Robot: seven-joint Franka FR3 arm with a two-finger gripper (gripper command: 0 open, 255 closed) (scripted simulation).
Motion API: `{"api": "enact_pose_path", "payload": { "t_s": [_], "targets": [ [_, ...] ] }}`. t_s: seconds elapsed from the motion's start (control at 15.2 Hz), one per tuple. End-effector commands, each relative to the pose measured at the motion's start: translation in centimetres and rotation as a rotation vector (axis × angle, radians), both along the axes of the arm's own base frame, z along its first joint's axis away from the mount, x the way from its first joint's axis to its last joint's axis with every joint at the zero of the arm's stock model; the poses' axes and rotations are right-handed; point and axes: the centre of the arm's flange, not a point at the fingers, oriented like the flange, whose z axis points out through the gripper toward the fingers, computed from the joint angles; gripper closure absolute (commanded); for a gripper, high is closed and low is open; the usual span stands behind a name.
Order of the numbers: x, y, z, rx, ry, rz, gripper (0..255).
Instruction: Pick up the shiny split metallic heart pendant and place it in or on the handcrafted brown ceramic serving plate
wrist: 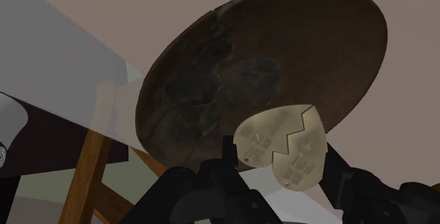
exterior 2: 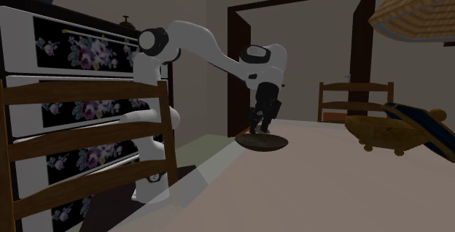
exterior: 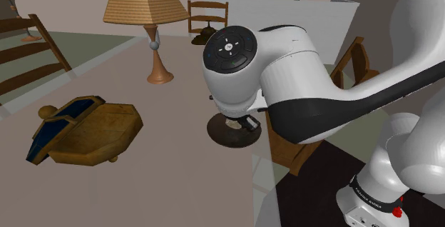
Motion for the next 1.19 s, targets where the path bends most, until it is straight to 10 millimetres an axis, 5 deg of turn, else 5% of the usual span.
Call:
{"api": "enact_pose_path", "payload": {
  "t_s": [0.0, 0.4, 0.46, 0.79, 1.12],
  "targets": [
    [0.0, 0.0, -0.3, 0.0, 0.0, 0.0, 255],
    [0.0, 0.0, -0.3, 0.0, 0.0, 0.0, 255],
    [0.0, 0.0, -0.3, 0.0, 0.0, 0.0, 0],
    [0.0, 0.0, -0.3, 0.0, 0.0, 0.0, 0],
    [-1.7, 2.3, 3.8, 0.0, 0.0, 0.0, 0]
  ]
}}
